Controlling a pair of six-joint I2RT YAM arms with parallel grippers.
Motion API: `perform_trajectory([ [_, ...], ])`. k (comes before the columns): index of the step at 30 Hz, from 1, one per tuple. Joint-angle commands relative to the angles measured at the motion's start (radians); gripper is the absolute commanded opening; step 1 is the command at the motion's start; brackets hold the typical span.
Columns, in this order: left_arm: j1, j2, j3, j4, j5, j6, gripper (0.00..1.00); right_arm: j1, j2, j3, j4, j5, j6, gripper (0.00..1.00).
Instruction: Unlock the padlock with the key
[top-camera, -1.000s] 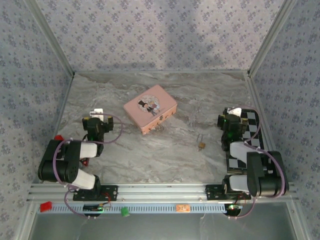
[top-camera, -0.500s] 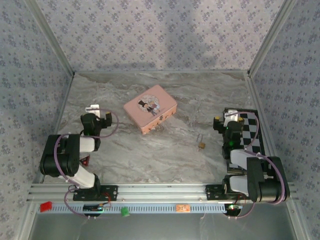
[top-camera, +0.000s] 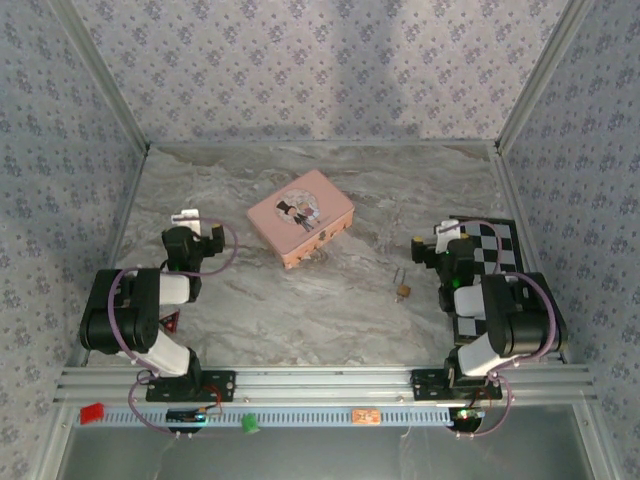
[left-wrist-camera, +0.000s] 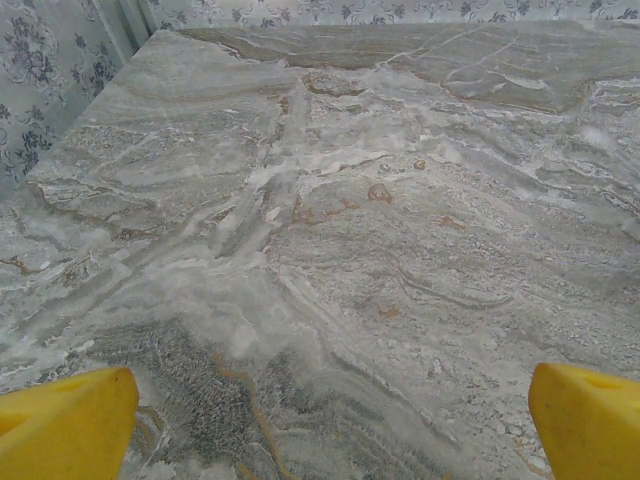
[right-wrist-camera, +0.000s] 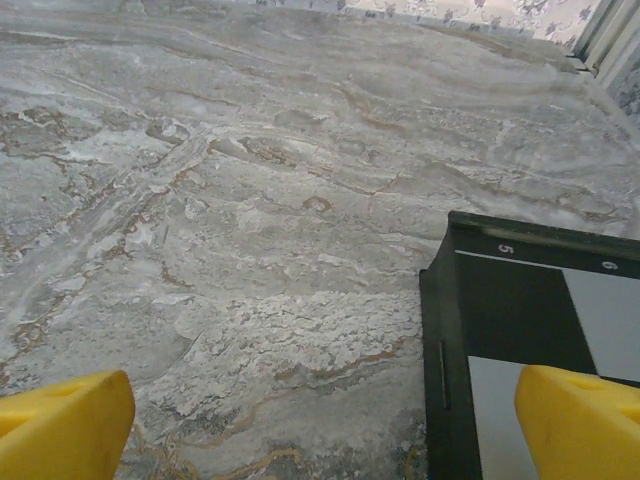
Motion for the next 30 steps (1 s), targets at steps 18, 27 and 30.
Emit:
perform_trajectory([
  [18,0.004,-0.001,0.016,-0.008,0.026,-0.013,1.0,-0.016,0.01,0.098,-0.068,0.221,0.11,0.99],
  [27,0.004,0.0,0.016,-0.009,0.026,-0.012,1.0,-0.029,0.009,0.108,-0.089,0.191,0.117,0.99],
  [30,0.005,0.0,0.016,-0.008,0.026,-0.013,1.0,-0.027,0.009,0.101,-0.078,0.194,0.114,0.99],
])
